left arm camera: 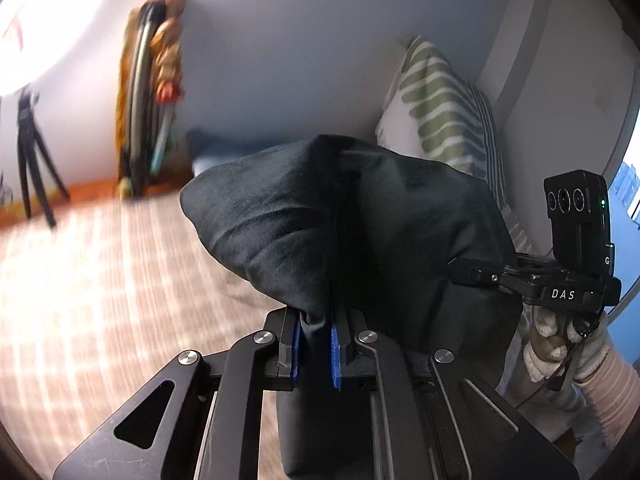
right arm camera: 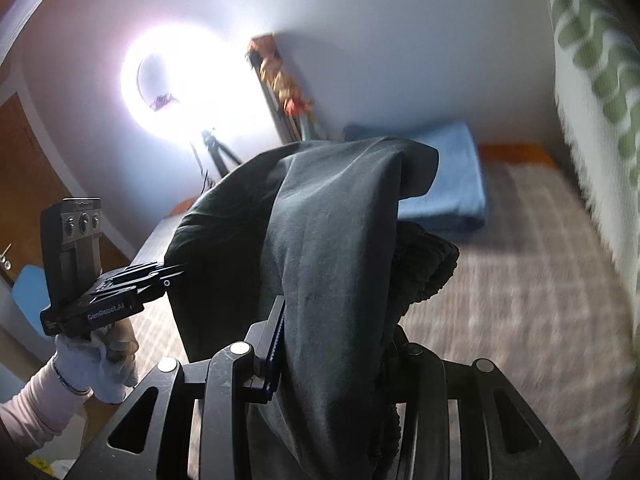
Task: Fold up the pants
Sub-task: 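Grasp the folded trousers with the left gripper and lift them toward the blue towel, then lower the trousers onto the blue towel and open the left gripper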
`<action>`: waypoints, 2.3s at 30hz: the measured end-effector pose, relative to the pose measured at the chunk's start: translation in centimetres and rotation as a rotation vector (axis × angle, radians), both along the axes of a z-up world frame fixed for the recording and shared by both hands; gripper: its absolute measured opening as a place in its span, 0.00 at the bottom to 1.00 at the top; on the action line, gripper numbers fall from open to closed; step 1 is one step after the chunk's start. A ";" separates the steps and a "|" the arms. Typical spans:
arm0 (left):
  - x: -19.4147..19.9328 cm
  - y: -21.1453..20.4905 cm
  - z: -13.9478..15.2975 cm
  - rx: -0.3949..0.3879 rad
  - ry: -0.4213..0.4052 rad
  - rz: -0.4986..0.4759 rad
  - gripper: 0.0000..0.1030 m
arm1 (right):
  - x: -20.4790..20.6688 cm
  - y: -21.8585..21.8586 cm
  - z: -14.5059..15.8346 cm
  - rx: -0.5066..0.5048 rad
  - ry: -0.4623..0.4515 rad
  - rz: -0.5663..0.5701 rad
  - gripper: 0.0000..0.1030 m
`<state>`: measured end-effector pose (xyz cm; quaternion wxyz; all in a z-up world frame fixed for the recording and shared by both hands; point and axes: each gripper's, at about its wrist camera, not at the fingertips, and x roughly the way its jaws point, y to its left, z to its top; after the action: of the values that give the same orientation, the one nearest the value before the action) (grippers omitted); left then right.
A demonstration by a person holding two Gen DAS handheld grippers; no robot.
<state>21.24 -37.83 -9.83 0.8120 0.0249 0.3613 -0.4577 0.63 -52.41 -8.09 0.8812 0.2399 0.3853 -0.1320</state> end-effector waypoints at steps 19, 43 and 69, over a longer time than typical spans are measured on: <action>13.9 -9.4 2.9 0.002 -0.099 0.037 0.09 | 12.5 -13.1 1.1 -0.069 -0.042 -0.053 0.36; 18.3 -14.8 -2.9 0.216 -0.198 0.124 0.43 | 16.8 -20.6 -7.2 -0.173 0.197 -0.166 0.68; 5.5 -4.3 2.4 0.106 -0.169 0.106 0.67 | 6.9 -5.9 3.0 -0.305 0.082 -0.194 0.86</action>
<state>26.72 -42.12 -7.38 0.8603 0.0872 0.3158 -0.3906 7.54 -58.33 -5.10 0.8741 0.1341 0.3713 -0.2829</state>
